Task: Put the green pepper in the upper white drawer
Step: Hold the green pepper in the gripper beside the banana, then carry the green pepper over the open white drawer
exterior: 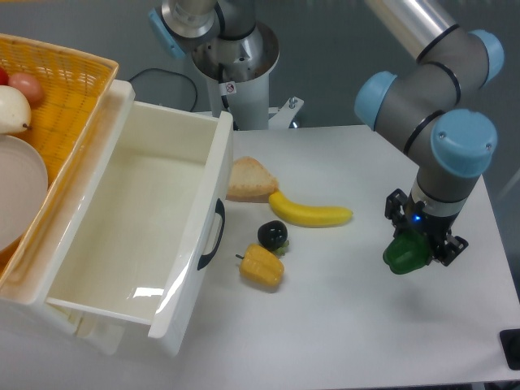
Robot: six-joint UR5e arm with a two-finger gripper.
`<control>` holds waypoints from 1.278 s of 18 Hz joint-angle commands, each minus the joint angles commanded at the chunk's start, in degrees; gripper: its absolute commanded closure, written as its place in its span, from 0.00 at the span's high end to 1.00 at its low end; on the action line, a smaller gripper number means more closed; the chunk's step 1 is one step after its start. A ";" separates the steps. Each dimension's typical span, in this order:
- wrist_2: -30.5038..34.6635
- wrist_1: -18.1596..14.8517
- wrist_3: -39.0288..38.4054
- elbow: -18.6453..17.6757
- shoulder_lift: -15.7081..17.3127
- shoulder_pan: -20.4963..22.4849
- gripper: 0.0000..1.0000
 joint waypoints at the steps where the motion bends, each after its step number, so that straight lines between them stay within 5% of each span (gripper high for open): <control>1: -0.88 -0.26 -1.58 -0.52 0.88 0.00 0.45; 10: -12.21 -5.54 -14.41 -1.67 7.73 -2.02 0.45; 13: -17.13 -5.63 -16.53 -4.91 11.07 -2.90 0.45; 23: -25.40 -6.33 -29.01 -6.85 17.31 -6.15 0.45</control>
